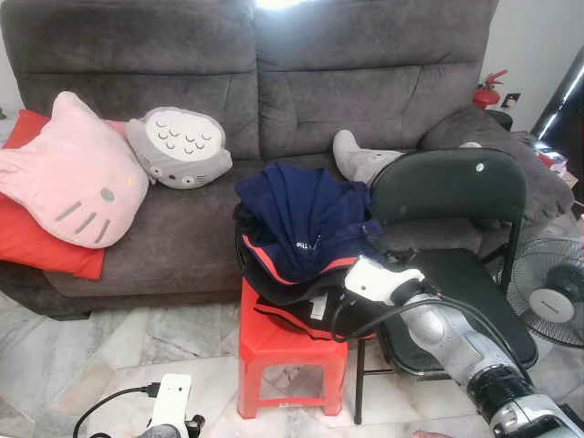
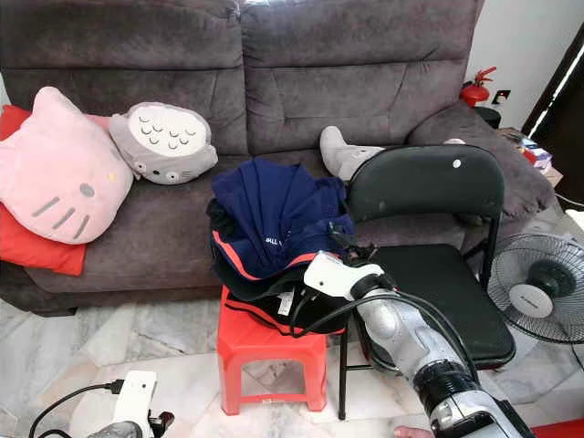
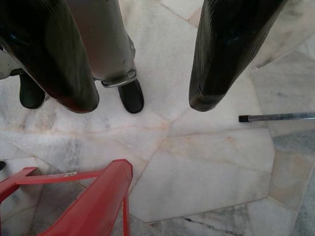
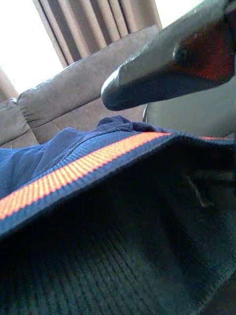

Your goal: Hang hanger

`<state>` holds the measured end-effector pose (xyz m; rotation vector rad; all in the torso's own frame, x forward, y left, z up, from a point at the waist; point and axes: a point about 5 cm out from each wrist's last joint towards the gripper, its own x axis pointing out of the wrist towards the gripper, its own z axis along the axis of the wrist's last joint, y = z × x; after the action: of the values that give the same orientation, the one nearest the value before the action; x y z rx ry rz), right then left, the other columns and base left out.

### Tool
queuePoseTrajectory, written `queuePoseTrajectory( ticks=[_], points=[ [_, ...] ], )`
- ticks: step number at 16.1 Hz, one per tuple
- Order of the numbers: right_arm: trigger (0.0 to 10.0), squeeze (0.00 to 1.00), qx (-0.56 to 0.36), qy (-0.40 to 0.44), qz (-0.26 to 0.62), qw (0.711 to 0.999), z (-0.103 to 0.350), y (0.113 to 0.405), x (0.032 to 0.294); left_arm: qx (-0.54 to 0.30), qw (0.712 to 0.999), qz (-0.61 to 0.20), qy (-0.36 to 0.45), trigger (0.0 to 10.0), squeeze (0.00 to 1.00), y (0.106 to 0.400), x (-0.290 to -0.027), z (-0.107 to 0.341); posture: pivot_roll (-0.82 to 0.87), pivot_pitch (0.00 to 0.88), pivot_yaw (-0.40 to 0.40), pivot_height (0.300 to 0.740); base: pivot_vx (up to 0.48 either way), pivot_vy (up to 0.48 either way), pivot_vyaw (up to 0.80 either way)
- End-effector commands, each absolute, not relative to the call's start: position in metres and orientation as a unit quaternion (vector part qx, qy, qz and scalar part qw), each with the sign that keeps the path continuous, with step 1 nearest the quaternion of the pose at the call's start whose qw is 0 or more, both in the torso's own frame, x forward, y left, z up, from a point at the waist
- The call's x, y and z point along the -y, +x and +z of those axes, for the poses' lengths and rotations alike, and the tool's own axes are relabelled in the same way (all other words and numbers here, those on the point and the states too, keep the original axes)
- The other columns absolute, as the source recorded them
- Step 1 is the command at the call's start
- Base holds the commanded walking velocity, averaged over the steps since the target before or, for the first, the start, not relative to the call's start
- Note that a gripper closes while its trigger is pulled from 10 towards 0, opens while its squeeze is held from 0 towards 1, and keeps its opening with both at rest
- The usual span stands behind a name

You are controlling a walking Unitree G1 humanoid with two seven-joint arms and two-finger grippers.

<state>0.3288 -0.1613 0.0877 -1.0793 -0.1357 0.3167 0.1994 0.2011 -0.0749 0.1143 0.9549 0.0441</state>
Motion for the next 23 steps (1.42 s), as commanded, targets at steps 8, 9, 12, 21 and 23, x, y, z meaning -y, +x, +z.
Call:
queuePoseTrajectory(
  ticks=[8, 9, 12, 21, 23],
  points=[
    [0.0, 0.0, 0.033, -0.487, 0.118, 0.865, 0.079, 0.326, 0.165, -0.465, 0.883, 0.022, 0.058, 10.0, 0.0, 0.196, -0.202, -0.077, -0.12, 0.0, -0.013, 0.74, 0.0, 0.0, 0.0],
    [0.0, 0.0, 0.031, -0.485, 0.113, 0.867, 0.08, 0.327, 0.166, -0.466, 0.883, 0.022, 0.058, 10.0, 0.0, 0.195, -0.202, -0.077, -0.12, 0.0, -0.013, 0.74, 0.0, 0.0, 0.0],
    [0.0, 0.0, 0.033, -0.481, 0.097, 0.871, 0.087, 0.33, 0.172, -0.466, 0.882, 0.022, 0.059, 10.0, 0.0, 0.195, -0.202, -0.077, -0.12, 0.0, -0.012, 0.74, 0.0, 0.0, 0.0],
    [10.0, 0.0, 0.088, -0.436, 0.033, 0.895, 0.171, 0.36, 0.195, -0.467, 0.882, 0.023, 0.056, 10.0, 0.0, 0.195, -0.202, -0.077, -0.13, 0.0, -0.011, 0.74, 0.0, 0.0, 0.0],
    [10.0, 0.0, 0.1, -0.4, 0.052, 0.91, 0.19, 0.363, 0.192, -0.467, 0.882, 0.022, 0.055, 10.0, 0.0, 0.196, -0.202, -0.077, -0.13, 0.0, -0.009, 0.74, 0.0, 0.0, 0.0]
  ],
)
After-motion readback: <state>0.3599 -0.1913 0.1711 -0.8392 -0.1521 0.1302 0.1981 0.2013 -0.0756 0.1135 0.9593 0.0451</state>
